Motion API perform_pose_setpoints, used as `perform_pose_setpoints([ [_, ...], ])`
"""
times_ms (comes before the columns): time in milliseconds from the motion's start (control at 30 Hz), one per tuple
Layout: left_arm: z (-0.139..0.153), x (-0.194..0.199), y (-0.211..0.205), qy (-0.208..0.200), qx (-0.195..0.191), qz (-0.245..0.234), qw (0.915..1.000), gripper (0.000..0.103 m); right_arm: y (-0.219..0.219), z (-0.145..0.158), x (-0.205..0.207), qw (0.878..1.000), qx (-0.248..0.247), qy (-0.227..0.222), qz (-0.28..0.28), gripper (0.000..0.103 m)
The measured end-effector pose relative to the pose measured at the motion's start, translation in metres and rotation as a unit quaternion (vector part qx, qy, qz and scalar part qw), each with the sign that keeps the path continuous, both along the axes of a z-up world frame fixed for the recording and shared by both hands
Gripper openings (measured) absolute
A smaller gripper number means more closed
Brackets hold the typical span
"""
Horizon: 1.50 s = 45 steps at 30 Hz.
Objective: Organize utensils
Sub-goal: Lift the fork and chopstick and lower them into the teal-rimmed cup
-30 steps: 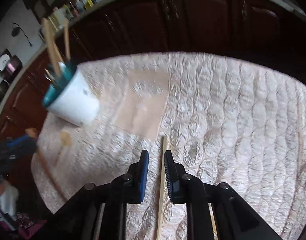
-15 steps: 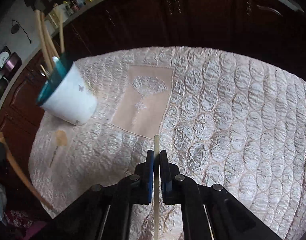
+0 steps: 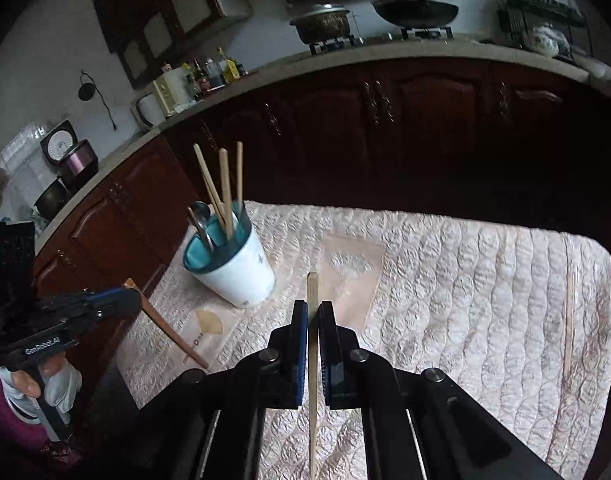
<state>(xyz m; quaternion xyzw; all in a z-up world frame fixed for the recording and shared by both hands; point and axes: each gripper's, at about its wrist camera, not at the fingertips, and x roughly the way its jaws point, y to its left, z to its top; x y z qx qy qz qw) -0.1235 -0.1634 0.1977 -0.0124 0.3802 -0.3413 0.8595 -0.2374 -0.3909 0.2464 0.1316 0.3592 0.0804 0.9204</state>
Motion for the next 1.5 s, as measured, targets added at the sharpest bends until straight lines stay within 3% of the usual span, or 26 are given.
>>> perform_pose_setpoints([
  [733,0.041,0.023,0.047,-0.032,-0.011,0.044,0.9985,0.01,0.059,0.063,0.028,0.996,-0.024,-0.06,0.054,0.007],
  [1167,0.093,0.072,0.079,-0.081,-0.023,0.101,0.9913,0.01,0.1,0.104,0.069,0.991,-0.014,-0.103,0.082,0.007],
  [1367,0.094,0.101,0.068,-0.097,-0.016,0.121,0.9878,0.01,0.115,0.118,0.095,0.99,-0.022,-0.119,0.075,0.007],
  [1500,0.086,0.122,0.058,-0.087,-0.022,0.129,0.9875,0.01,0.123,0.113,0.116,0.991,-0.031,-0.116,0.066,0.007],
])
